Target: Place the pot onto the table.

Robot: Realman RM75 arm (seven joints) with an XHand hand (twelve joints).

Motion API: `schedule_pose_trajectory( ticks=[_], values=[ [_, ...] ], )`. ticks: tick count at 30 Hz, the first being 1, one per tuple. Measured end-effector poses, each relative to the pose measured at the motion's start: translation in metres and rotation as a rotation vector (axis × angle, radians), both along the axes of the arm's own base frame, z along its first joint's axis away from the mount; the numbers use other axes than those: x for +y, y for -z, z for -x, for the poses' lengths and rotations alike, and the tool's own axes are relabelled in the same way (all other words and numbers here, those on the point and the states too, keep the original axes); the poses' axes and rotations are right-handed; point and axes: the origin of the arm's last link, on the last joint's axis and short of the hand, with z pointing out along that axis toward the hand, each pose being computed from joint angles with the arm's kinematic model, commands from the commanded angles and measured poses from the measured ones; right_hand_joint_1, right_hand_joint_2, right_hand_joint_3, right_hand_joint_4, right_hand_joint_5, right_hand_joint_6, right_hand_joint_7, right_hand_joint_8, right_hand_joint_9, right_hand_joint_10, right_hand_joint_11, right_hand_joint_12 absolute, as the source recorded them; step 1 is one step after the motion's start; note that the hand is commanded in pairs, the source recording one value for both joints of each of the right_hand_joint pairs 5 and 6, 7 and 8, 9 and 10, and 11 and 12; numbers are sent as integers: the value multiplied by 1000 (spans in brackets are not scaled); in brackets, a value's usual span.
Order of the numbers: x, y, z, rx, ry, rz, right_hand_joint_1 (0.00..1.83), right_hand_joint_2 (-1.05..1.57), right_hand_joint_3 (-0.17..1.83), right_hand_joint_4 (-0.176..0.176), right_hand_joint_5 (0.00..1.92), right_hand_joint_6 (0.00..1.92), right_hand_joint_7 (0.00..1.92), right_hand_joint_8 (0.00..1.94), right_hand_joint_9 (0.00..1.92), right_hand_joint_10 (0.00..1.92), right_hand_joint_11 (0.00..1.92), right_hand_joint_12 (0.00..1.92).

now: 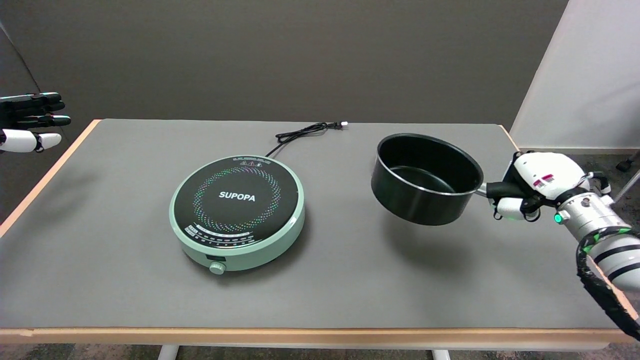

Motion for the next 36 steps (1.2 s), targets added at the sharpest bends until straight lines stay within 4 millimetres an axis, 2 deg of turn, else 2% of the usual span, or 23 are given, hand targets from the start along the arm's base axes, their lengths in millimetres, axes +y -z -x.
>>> schedule_pose_trajectory(
  ticks=[11,17,24,36],
  values=[
    [-4,0,30,98,79,187,926,1063,1040,-80,1757,1757,1757,1757,1757,1757,1757,1757],
    [-7,11,46,168,118,278,927,1052,1036,-81,1742,1742,1742,1742,1742,1742,1742,1742],
    [-4,35,60,252,143,349,927,1045,1030,-81,1730,1730,1730,1730,1730,1730,1730,1730],
    [11,86,70,362,136,372,929,1044,987,-82,1723,1723,1723,1723,1723,1723,1723,1723]
  ],
)
